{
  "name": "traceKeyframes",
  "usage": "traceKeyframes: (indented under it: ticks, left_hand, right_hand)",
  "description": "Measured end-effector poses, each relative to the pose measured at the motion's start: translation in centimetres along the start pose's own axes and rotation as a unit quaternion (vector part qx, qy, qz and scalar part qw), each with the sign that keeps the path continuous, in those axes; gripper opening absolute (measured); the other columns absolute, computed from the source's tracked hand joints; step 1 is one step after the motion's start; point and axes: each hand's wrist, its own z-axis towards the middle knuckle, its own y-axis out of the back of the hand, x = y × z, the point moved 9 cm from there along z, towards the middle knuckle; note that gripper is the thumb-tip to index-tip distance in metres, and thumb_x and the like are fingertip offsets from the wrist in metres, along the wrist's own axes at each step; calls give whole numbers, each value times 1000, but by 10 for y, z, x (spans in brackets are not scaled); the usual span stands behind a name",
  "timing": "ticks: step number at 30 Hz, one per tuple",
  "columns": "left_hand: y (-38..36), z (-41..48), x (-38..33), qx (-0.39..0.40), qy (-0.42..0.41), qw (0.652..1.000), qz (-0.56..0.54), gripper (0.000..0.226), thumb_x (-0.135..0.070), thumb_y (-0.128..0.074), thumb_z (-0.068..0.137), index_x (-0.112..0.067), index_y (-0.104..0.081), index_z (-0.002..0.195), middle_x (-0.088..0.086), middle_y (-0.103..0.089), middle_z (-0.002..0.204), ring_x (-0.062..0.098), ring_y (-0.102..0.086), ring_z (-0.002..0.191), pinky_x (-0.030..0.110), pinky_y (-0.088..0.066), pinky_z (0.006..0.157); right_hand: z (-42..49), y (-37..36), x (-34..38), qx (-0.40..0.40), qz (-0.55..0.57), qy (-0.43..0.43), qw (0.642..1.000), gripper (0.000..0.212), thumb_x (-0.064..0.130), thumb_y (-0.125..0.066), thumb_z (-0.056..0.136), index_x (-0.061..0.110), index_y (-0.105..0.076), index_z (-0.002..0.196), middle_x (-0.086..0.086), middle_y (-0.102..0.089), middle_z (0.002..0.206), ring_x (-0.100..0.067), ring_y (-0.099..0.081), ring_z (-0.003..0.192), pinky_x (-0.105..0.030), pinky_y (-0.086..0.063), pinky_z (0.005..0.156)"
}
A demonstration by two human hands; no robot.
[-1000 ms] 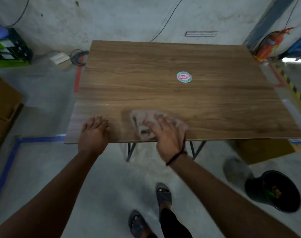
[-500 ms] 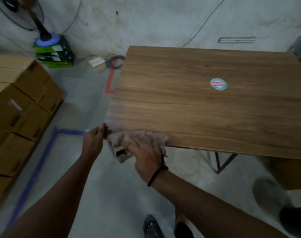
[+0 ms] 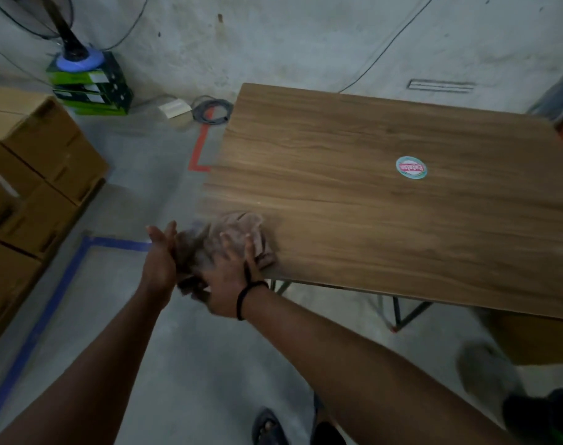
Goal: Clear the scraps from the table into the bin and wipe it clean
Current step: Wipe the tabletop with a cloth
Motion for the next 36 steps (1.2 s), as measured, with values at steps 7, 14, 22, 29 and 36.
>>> traceKeyframes:
  ticks: [7, 14, 22, 29, 36]
  left_hand:
    - [-43, 2, -24, -2, -160, 931, 329, 61, -37, -7, 100, -7, -43, 140, 20, -40, 146, 36, -35, 137, 40, -20, 113]
    - [-81, -5, -32, 24, -177, 909, 377, 52, -34, -15, 104, -13, -49, 137, 22, -47, 140, 42, -46, 125, 46, -32, 105]
    - [-191, -63, 3, 218, -330, 733, 553, 82, -58, 1, 93, -11, -50, 136, 10, -45, 145, 31, -34, 138, 49, -27, 110]
    - [-270, -116, 26, 265, -366, 646, 615, 81, -57, 1, 95, -9, -49, 137, 9, -45, 145, 29, -38, 137, 45, -26, 111]
    - [-337, -158, 34, 288, -382, 611, 631, 74, -53, -7, 98, -7, -50, 135, 12, -49, 142, 30, -43, 133, 40, -18, 110]
  right_hand:
    - [-71, 4, -4, -128, -49, 242, 961, 25, 16, -62, 77, 28, -73, 96, 4, -68, 114, -26, -49, 125, -54, -16, 109]
    - [-89, 17, -71, -163, -4, 99, 982, 37, 18, -39, 89, 31, -69, 105, 0, -53, 139, -29, -39, 136, -67, -26, 100]
    - [-163, -24, -144, -169, -12, 14, 985, 31, 22, -41, 85, 32, -69, 93, 7, -58, 134, -24, -43, 134, -63, -21, 106]
    - [-261, -18, -243, -138, -14, -114, 984, 35, 20, -68, 71, 31, -64, 104, 6, -54, 138, -23, -47, 132, -70, -29, 100]
    - [-353, -16, -340, -107, 27, -242, 964, 47, 21, -67, 69, 25, -66, 116, 5, -59, 133, -23, -53, 126, -67, -34, 99]
